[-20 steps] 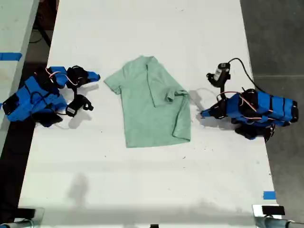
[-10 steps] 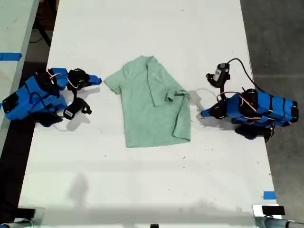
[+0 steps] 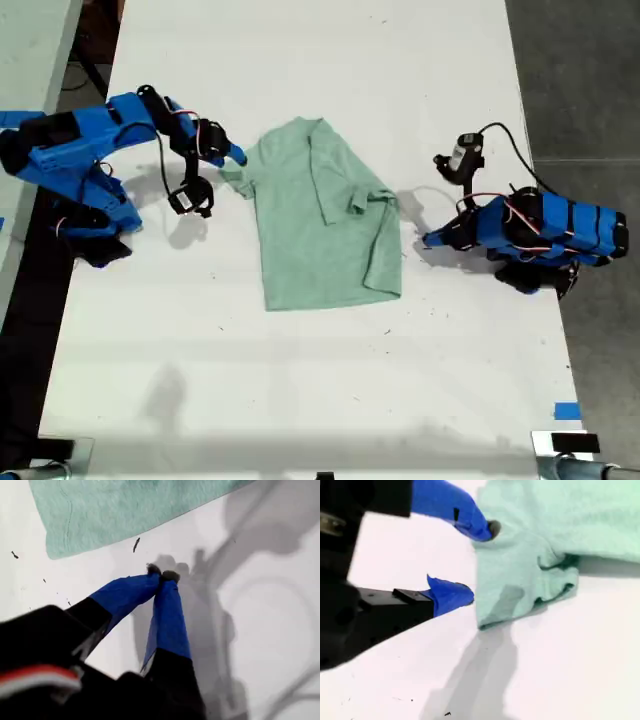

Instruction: Fold t shirt

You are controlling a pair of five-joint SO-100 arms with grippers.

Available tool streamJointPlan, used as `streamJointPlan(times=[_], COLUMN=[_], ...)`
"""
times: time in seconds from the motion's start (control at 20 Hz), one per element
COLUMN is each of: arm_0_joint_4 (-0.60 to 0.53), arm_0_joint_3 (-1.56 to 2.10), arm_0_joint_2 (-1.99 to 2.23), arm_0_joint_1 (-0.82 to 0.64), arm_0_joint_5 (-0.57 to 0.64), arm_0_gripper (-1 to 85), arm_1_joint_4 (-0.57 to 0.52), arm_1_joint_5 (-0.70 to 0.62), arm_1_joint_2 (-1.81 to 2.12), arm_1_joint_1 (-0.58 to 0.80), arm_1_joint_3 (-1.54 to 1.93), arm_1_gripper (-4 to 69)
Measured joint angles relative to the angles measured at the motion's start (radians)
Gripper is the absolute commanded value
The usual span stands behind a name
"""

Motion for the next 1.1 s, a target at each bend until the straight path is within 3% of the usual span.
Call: streamJointPlan(times=[0.15,0.4,0.55,0.75,1.1], arm_0_joint_4=[-0.011,0.002,-0.021,-0.017,0.264], arm_0_joint_3=[-0.091,-0.106,-0.109,-0.163,-0.436], arm_0_joint_2=[-0.158,-0.318,-0.380,-0.499,-0.468], arm_0_joint_1=[-0.054,-0.138,-0.143,-0.133,-0.072], arm_0_joint_5=[0.118,0.179,0.186,0.153,0.120], arm_0_gripper=[21.7,17.5,-0.2,-0.2,-0.2], arm_1_joint_4=[0.000,0.000,0.000,0.000,0.000], arm_1_joint_5=[0.000,0.000,0.000,0.000,-0.002], arm_1_joint_2=[0.000,0.000,0.000,0.000,0.000], arm_1_joint_1=[0.000,0.000,0.000,0.000,0.000], arm_1_joint_3=[0.000,0.000,0.000,0.000,0.000], arm_1_gripper=[1.2,1.2,1.2,1.2,1.2])
